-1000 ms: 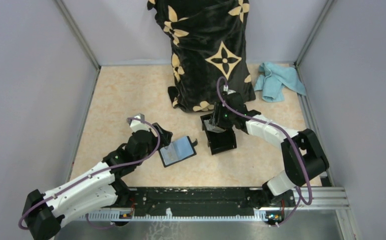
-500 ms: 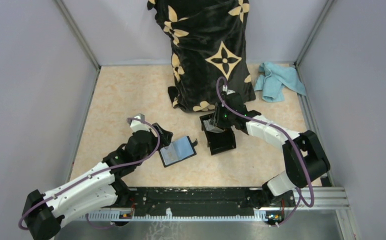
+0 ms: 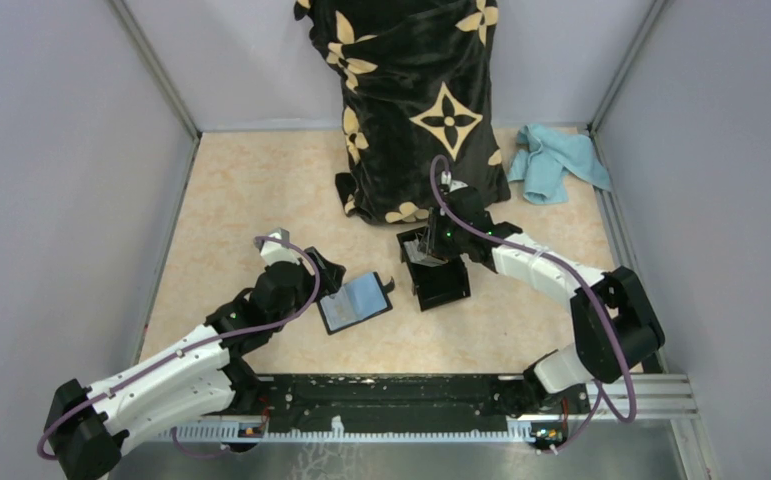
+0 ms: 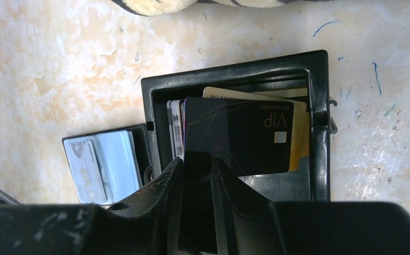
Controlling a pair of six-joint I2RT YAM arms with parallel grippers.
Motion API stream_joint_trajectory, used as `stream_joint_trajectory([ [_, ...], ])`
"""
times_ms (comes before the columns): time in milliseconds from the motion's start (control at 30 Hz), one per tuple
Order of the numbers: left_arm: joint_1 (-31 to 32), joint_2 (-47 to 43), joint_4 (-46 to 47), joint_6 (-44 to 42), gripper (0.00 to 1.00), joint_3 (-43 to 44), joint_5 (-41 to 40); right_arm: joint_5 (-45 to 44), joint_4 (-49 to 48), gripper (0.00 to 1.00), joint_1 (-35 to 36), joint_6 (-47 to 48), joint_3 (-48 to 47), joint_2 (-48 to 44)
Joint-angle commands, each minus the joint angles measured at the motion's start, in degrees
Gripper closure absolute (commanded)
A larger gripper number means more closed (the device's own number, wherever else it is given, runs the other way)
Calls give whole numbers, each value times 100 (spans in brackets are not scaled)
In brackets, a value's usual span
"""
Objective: Put the credit cards into the card holder
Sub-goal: Pick up the credit card from the storage box.
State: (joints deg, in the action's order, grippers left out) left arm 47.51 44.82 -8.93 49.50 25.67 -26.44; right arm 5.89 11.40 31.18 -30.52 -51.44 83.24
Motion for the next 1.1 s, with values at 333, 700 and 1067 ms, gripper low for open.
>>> stream_joint_trajectory([
  [333,19,-49,137,43,17,-33,60,-238,264,79,82,124,-366,-412],
  [700,20,-13,124,23,18,58,66,-1072,811,90,92,438,-588,-463],
  [1067,20,146,206,-161,17,219,165,-1688,1243,100,114,763,-771,-465],
])
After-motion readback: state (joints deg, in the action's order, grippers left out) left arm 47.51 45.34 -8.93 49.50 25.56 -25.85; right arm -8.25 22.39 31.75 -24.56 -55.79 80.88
